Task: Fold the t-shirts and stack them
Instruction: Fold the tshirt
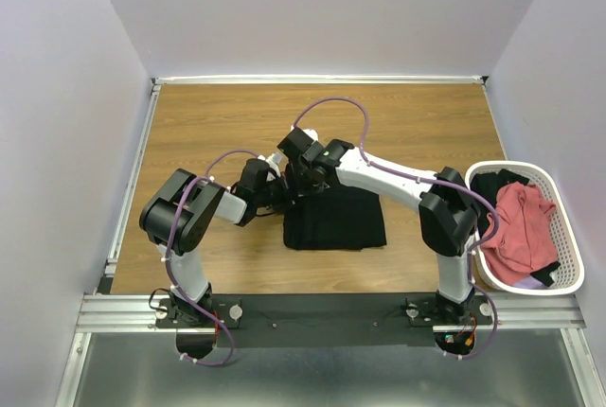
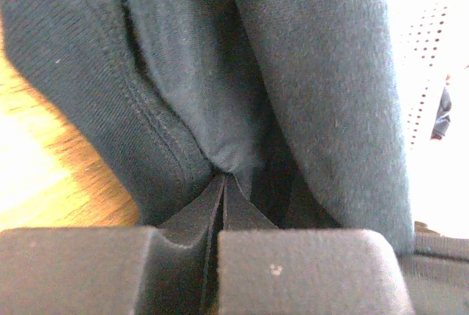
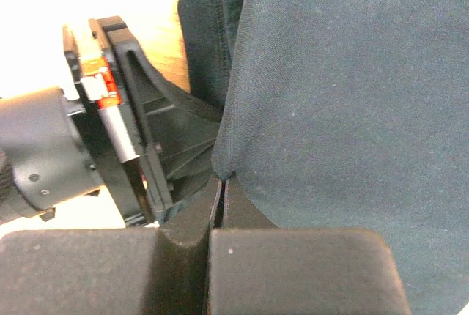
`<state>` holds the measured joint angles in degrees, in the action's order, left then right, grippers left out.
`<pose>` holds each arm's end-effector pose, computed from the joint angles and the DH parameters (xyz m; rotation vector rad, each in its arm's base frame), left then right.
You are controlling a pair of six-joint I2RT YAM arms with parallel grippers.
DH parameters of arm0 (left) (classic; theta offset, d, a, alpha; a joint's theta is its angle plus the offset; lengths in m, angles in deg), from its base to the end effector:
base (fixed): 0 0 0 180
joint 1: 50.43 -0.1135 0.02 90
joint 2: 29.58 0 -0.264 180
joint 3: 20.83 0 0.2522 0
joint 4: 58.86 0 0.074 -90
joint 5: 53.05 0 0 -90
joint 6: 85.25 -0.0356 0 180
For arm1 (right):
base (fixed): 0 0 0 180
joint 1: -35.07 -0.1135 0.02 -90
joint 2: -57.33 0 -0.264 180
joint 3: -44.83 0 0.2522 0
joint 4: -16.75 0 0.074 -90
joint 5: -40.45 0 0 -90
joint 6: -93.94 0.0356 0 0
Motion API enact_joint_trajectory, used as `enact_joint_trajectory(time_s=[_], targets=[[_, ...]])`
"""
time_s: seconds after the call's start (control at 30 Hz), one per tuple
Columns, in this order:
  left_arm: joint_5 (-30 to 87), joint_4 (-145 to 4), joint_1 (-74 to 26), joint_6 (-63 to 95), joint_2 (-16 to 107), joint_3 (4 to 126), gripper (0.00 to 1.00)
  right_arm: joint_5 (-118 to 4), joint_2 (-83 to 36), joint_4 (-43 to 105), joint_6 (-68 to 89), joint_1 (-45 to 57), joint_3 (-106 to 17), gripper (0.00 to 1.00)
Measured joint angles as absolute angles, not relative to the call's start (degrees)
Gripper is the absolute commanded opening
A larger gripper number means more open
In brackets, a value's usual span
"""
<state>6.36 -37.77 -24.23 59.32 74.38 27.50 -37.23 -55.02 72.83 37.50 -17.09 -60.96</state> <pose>0.2722 -0.1541 0.1022 -0.2535 2.4102 -1.3167 0.2642 0.3278 0.2322 -0.3581 2.6159 0.2282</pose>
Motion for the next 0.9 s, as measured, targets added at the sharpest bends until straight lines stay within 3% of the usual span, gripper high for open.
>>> enact_joint_trajectory(time_s=[0.9], targets=[[6.3, -36.9, -24.2, 59.5, 74.1, 26.6, 0.06, -35.7, -54.7, 78.6, 35.3, -17.8, -67.1, 0.01]])
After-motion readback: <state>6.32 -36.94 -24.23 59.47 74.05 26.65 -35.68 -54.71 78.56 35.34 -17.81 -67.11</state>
